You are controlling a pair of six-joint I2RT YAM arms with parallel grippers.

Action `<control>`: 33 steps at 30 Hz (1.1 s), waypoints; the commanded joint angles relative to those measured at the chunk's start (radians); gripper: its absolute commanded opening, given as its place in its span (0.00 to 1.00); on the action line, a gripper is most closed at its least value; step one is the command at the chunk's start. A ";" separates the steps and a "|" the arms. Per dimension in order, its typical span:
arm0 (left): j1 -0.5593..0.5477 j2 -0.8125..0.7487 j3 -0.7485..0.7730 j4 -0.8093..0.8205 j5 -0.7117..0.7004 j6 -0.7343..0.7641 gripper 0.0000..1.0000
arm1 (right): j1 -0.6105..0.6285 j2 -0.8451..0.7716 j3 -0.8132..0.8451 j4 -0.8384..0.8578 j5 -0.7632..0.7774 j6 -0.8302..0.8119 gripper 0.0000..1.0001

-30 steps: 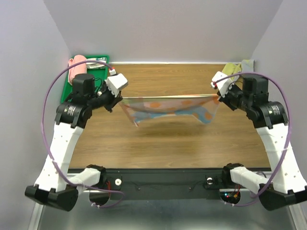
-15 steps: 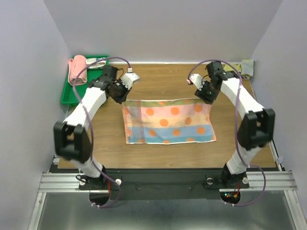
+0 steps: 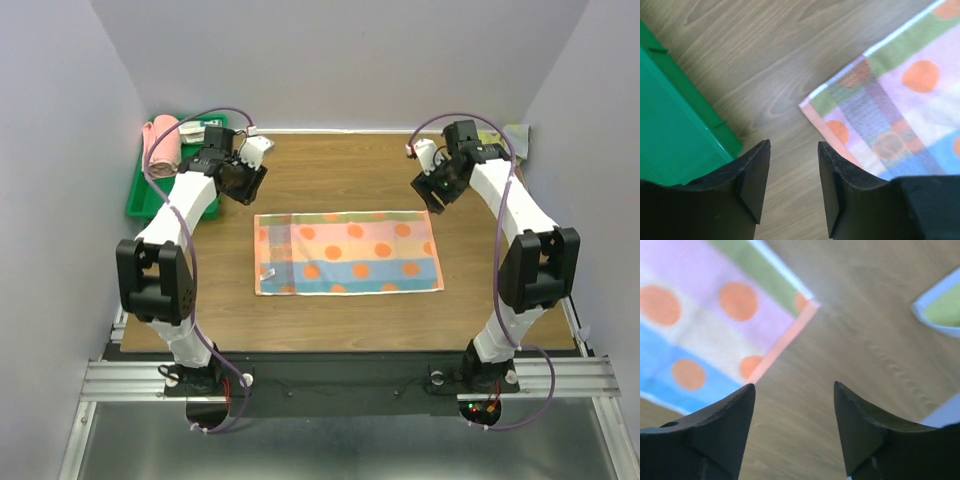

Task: Roll the towels
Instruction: Flatten the towel

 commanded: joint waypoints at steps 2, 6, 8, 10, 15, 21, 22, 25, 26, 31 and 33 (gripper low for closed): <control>-0.011 -0.138 -0.149 -0.089 0.144 0.077 0.38 | 0.007 -0.056 -0.200 -0.087 -0.136 0.033 0.62; -0.026 -0.183 -0.274 -0.129 0.160 0.163 0.26 | 0.007 -0.067 -0.302 -0.091 -0.178 0.039 0.56; -0.047 -0.201 -0.345 -0.120 0.149 0.186 0.24 | 0.008 -0.047 -0.340 -0.087 -0.191 0.033 0.55; -0.072 -0.206 -0.403 -0.091 0.131 0.189 0.23 | 0.008 -0.020 -0.357 -0.076 -0.191 0.034 0.54; -0.106 -0.185 -0.483 -0.046 0.125 0.195 0.20 | 0.010 0.033 -0.403 -0.051 -0.185 0.042 0.50; -0.123 -0.166 -0.567 -0.021 0.103 0.233 0.18 | 0.008 0.036 -0.498 -0.021 -0.139 0.027 0.49; -0.123 -0.165 -0.587 -0.021 0.089 0.235 0.18 | 0.010 0.031 -0.515 -0.022 -0.138 0.025 0.49; -0.123 -0.179 -0.636 -0.029 0.051 0.259 0.15 | 0.010 0.014 -0.540 -0.025 -0.124 0.020 0.48; -0.121 -0.195 -0.647 -0.028 0.013 0.265 0.15 | 0.008 0.005 -0.558 -0.027 -0.121 0.017 0.48; -0.118 -0.232 -0.652 -0.060 0.005 0.278 0.15 | 0.008 -0.056 -0.563 -0.067 -0.148 -0.003 0.49; -0.118 -0.238 -0.629 -0.073 0.009 0.273 0.15 | 0.010 -0.072 -0.520 -0.097 -0.171 0.008 0.53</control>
